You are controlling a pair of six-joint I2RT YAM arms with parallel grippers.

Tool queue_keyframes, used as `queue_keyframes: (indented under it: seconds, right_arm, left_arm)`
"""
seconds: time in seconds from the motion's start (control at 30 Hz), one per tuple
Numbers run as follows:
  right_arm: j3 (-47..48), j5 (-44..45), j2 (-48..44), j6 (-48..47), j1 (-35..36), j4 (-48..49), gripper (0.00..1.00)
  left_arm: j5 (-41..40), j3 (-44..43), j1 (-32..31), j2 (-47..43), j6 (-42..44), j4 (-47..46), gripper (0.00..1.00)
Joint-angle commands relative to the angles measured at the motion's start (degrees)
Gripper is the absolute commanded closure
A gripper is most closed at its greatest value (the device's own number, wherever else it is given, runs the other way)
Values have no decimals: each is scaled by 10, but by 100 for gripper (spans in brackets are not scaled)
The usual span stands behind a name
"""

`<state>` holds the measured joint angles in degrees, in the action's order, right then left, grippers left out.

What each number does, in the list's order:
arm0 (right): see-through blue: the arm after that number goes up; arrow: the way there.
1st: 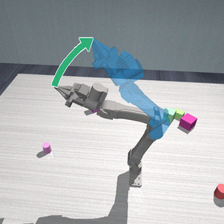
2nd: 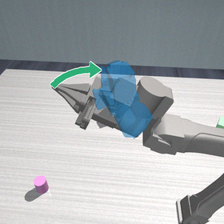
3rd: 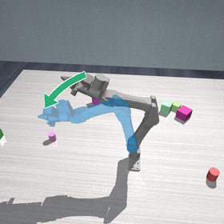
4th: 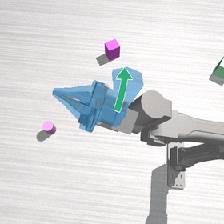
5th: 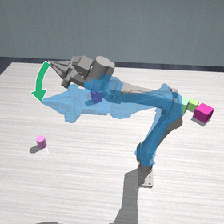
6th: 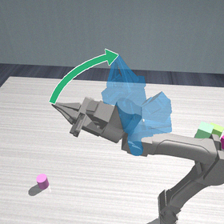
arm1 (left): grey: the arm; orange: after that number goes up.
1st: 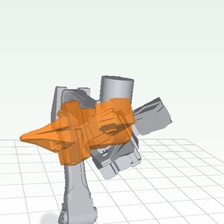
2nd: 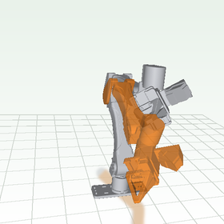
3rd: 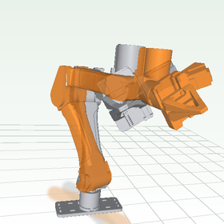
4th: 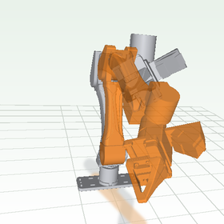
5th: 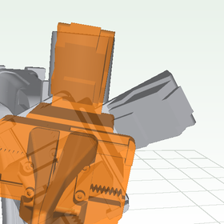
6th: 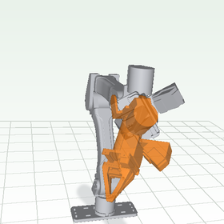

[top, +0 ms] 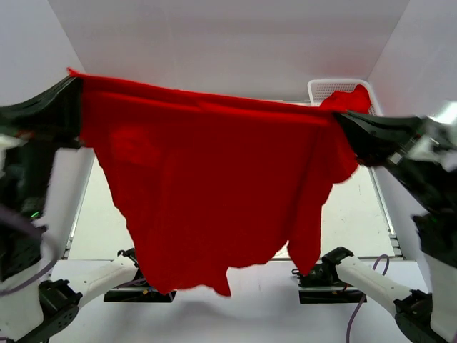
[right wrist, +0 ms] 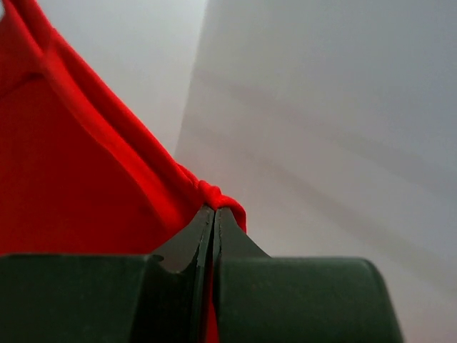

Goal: Fold and stack the t-shirts
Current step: Flatten out the tshirt

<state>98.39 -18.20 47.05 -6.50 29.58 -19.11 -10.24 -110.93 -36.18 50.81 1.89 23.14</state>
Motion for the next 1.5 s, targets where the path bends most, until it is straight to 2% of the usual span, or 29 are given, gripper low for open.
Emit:
queue_keyframes:
  seconds: [0.0,0.07,0.1,0.13,0.2,0.23,0.33,0.37,0.4,0.43,0.47,0.5,0.53,0.57,0.6,0.63,0.7,0.8,1.0,1.13,1.27,1.33,1.4,1.47]
  right_arm:
    - [-53,96,42,-6,-9,60,100]
    - [-131,117,65,7,-8,107,100]
    - [-190,162,73,18,-9,120,100]
    - [-207,178,82,25,-9,131,100]
    - [-262,250,135,39,-9,166,100]
    - [-273,264,167,50,-10,175,100]
    - [-303,304,275,83,-13,184,100]
    - [-298,302,300,88,-18,183,98]
    - [-276,300,380,98,-19,183,95]
    - [-263,288,407,105,-20,181,85]
    - [-248,274,435,108,-27,175,79]
    - [-219,266,511,113,-29,146,70]
    - [-179,256,533,116,-31,133,61]
    - [-162,257,573,118,-37,110,29]
    - [-131,257,605,121,-39,90,18]
    - [-119,259,617,120,-42,83,10]
    - [-80,262,643,120,-48,62,10]
    - [-70,258,643,117,-58,57,10]
    - [-102,236,583,134,-65,20,10]
    - [-168,247,536,152,-74,-2,10]
    - [-242,274,475,164,-81,-25,10]
    - [-284,272,464,183,-85,-29,10]
    - [-306,261,450,194,-87,-29,10]
    - [-321,254,445,214,-89,-28,10]
  left_arm:
    - [-233,72,5,33,23,-60,100]
    - [-300,176,-3,46,45,-115,100]
    - [-353,209,-3,56,53,-159,100]
    - [-370,255,7,70,41,-166,100]
    - [-444,307,7,132,29,-180,100]
    - [-455,321,13,159,22,-186,100]
    - [-460,348,34,283,-39,-166,100]
    - [-454,343,42,321,-89,-147,100]
    - [-444,317,59,361,-107,-130,100]
    - [-429,294,69,442,-121,-82,100]
    - [-422,269,79,484,-150,-57,100]
    - [-412,242,94,524,-151,-34,89]
    - [-400,175,101,565,-151,-8,72]
    - [-393,140,107,639,-156,47,46]
    - [-388,74,117,672,-161,72,5]
    - [-378,45,118,697,-167,94,0]
    - [-354,-4,132,737,-167,125,0]
    - [-305,7,145,725,-162,101,0]
    - [-231,75,145,634,-153,75,0]
    - [-135,170,145,549,-187,82,0]
    - [-52,333,133,455,-209,52,0]
    - [28,414,132,413,-225,18,0]
    - [101,464,132,396,-238,-19,0]
    - [134,516,132,390,-262,-34,0]
